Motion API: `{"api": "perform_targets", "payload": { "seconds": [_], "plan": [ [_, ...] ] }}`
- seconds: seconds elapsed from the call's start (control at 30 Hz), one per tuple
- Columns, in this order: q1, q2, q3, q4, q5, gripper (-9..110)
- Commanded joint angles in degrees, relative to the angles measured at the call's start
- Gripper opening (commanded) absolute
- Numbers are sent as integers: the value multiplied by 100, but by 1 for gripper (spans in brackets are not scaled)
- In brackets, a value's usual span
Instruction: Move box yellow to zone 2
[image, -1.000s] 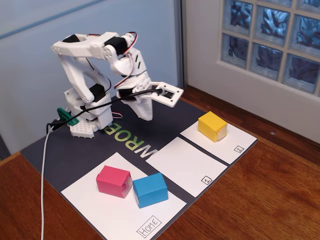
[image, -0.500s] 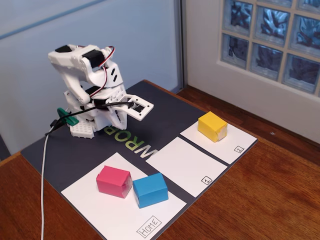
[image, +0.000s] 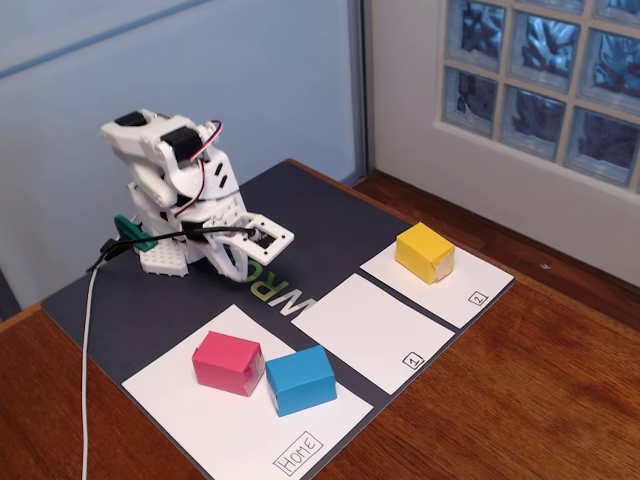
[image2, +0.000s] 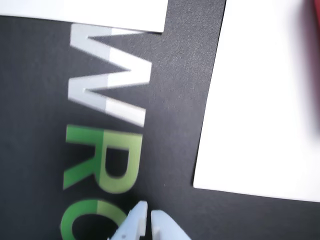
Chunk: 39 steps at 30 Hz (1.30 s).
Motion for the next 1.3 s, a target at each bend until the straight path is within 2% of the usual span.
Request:
{"api": "perform_targets", "payload": {
  "seconds": [0.0,0.37,0.47,0.57,1.27],
  "plan": [
    [105,220,264,-193,88,-1],
    [-677,475,545,-369,677,0],
    [-686,527,545,-185,545,0],
    [-545,721,545,633,62,0],
    [-299,1547,545,1055,158,0]
  ]
}}
